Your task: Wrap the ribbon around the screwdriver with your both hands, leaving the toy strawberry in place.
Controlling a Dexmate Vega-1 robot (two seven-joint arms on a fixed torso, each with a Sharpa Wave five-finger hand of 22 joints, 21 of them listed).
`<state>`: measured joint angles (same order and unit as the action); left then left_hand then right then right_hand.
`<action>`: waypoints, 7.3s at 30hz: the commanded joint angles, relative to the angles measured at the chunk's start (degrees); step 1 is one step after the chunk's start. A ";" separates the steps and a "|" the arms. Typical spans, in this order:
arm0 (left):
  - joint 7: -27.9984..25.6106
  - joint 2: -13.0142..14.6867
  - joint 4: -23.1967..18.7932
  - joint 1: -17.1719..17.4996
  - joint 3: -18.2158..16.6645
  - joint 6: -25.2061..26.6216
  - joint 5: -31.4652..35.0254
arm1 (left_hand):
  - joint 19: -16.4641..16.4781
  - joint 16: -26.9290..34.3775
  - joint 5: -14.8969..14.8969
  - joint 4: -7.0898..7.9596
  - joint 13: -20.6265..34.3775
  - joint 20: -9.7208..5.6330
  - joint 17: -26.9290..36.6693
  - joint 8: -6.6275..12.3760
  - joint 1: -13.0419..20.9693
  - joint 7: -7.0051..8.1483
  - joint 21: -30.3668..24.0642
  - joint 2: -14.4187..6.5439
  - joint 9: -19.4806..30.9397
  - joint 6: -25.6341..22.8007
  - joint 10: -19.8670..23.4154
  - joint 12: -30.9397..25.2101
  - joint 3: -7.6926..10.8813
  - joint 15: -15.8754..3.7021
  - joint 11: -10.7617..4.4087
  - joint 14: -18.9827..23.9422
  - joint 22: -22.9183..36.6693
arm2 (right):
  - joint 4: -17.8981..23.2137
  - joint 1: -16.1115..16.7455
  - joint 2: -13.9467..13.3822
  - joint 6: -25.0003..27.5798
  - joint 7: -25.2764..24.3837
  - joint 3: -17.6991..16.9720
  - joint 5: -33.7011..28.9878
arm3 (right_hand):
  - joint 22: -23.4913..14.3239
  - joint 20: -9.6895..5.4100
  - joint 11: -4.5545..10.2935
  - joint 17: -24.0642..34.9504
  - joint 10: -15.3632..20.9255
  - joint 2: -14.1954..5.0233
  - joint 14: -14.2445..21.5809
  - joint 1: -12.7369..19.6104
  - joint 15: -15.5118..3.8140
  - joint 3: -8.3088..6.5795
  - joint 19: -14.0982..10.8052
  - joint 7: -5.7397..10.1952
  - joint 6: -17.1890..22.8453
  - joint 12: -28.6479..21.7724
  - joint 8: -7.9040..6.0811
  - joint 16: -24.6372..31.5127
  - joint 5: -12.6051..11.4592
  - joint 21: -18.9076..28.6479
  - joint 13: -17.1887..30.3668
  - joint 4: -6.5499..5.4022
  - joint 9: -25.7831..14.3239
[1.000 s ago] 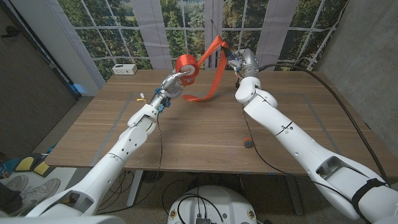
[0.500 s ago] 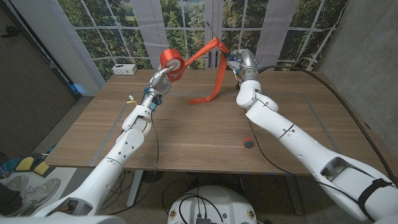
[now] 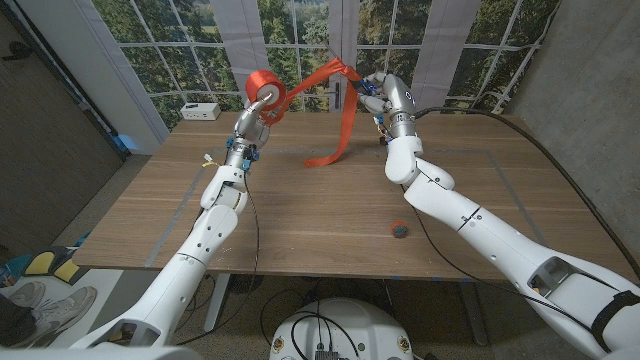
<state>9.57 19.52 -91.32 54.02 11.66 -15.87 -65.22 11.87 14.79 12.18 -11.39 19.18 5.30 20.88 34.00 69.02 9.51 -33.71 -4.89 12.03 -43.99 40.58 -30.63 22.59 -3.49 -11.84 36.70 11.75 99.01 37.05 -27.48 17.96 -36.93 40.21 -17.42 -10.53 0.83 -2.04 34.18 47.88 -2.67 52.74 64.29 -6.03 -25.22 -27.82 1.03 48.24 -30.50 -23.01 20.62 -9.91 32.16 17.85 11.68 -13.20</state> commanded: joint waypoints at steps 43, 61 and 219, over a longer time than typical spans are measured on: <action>-19.94 8.93 -3.96 -15.59 1.03 16.59 8.56 | 1.04 0.15 0.68 1.84 10.94 0.01 0.33 5.34 -1.87 -7.07 -1.32 -2.49 0.24 -6.63 11.69 -8.69 2.29 -6.84 1.91 0.70 0.15 | -5.04 -1.59 -0.91 -3.27 3.05 8.09 -30.62 | -0.15 -0.79 5.48 0.24 7.39 -0.67 -1.87 -0.11 -6.62 -2.23 0.49 3.22 13.82 0.44 0.16 -0.95 -1.05 -0.08 -0.24 -2.45 0.20; -20.01 11.13 -5.62 -21.69 2.23 21.97 10.15 | 0.91 0.06 0.78 1.80 10.94 0.07 0.34 5.23 -1.76 -7.28 -1.66 -2.43 0.24 -6.42 11.73 -8.65 2.31 -6.63 2.22 0.69 0.20 | -8.28 -3.78 0.02 -1.09 5.08 11.53 -34.55 | -0.12 -0.85 5.59 0.31 7.50 -0.54 -1.77 0.14 -6.80 -2.29 0.48 3.35 14.15 0.61 0.19 -1.13 -1.18 -0.03 -0.32 -2.26 0.33; 1.75 14.67 -11.90 2.60 5.55 15.60 2.59 | -0.26 -0.04 1.15 1.91 11.08 -0.08 0.62 5.04 -1.59 -7.49 -4.30 -2.43 0.37 -6.63 12.12 -8.24 2.27 -6.19 2.31 1.51 0.10 | 2.72 -2.76 11.68 27.44 -1.17 -4.17 11.11 | -0.42 1.86 0.24 1.41 13.10 2.49 2.51 2.43 -1.79 -5.83 -1.90 -2.76 18.02 0.37 1.08 0.60 -0.92 1.83 -0.42 -1.42 -1.31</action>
<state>13.57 34.35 -102.09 51.98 20.24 2.93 -61.30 11.84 14.31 12.75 -11.50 19.18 5.10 21.38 34.67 69.12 8.96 -37.72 -4.99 12.03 -43.43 40.66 -30.63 22.71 -3.28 -11.77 37.55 11.61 101.02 31.87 -16.22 49.45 -33.12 39.35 -10.43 -10.81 2.37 -1.32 35.40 50.98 1.07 54.25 65.47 -6.85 -27.38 -29.38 2.35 53.26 -29.89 -21.63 20.66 -10.41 33.72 17.08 13.82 -12.67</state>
